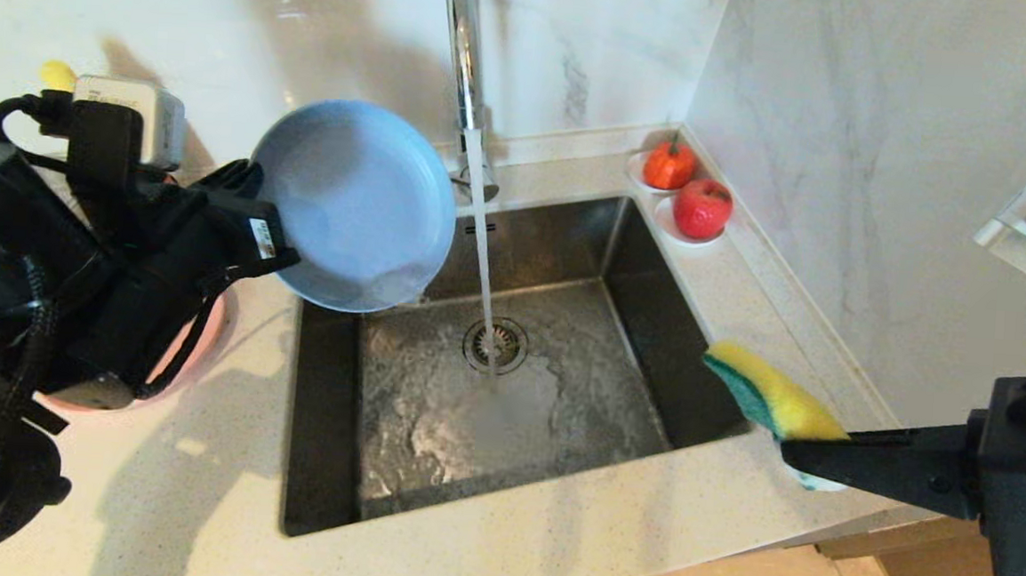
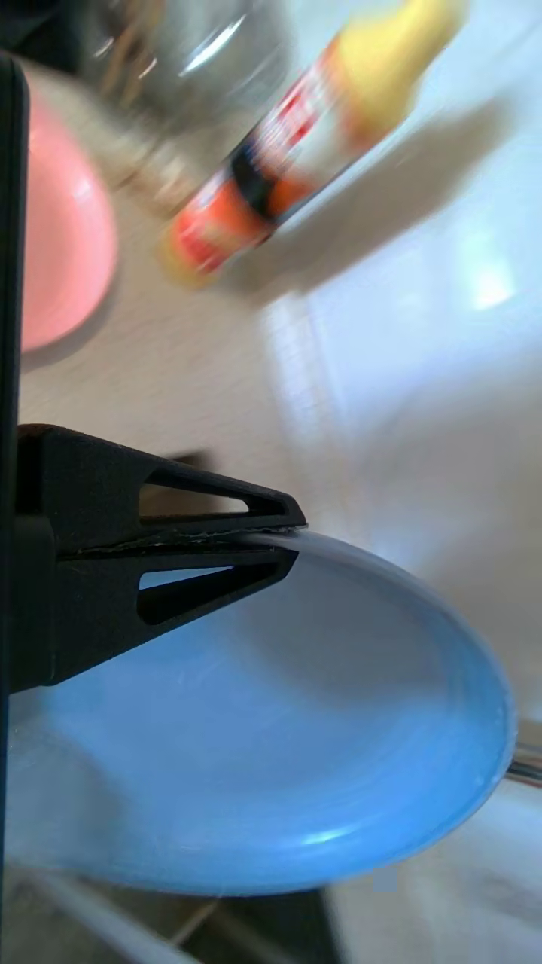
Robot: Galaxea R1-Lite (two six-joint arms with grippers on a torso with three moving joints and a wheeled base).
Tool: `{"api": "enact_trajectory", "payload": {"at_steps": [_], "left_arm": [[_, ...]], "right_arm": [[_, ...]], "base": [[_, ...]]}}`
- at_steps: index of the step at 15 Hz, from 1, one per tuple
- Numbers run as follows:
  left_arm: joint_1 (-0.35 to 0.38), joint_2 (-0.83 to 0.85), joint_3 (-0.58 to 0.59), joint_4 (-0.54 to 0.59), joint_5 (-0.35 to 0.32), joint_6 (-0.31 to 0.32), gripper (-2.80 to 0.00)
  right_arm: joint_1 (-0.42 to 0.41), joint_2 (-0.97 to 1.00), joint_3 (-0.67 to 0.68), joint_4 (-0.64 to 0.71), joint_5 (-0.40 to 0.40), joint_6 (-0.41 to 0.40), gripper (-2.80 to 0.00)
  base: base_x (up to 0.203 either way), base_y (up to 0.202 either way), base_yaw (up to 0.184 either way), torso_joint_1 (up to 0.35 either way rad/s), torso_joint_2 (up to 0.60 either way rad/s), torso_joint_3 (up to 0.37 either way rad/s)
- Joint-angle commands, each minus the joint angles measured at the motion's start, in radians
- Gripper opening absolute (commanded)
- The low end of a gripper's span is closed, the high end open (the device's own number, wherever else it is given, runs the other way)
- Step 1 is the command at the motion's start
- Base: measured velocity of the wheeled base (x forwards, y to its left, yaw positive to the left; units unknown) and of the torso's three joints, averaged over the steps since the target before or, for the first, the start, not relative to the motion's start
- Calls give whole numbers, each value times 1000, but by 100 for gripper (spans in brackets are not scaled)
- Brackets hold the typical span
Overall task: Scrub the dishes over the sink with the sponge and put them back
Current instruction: Rinse the plate
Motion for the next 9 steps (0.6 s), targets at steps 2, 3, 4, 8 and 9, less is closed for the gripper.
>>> {"api": "enact_trajectory", "payload": {"at_steps": [2, 3, 4, 8, 9], "left_arm": [[0, 1, 58, -159, -14, 57, -280], [1, 0, 59, -163, -17, 61, -280], [3, -26, 61, -215, -34, 85, -280], [5, -138, 96, -261, -70, 138, -280], [4, -149, 109, -261, -80, 140, -280]], "right_arm": [[-14, -4, -5, 4, -1, -2, -280], [-14, -2, -3, 4, 1, -2, -280], [-15, 6, 6, 0, 7, -2, -280], [-16, 23, 10, -3, 13, -1, -280], [-17, 27, 12, -3, 11, -1, -280]], "base": [[0, 0, 0, 0, 0, 0], [0, 0, 0, 0, 0, 0], [0, 0, 0, 0, 0, 0], [0, 0, 0, 0, 0, 0], [0, 0, 0, 0, 0, 0]]}}
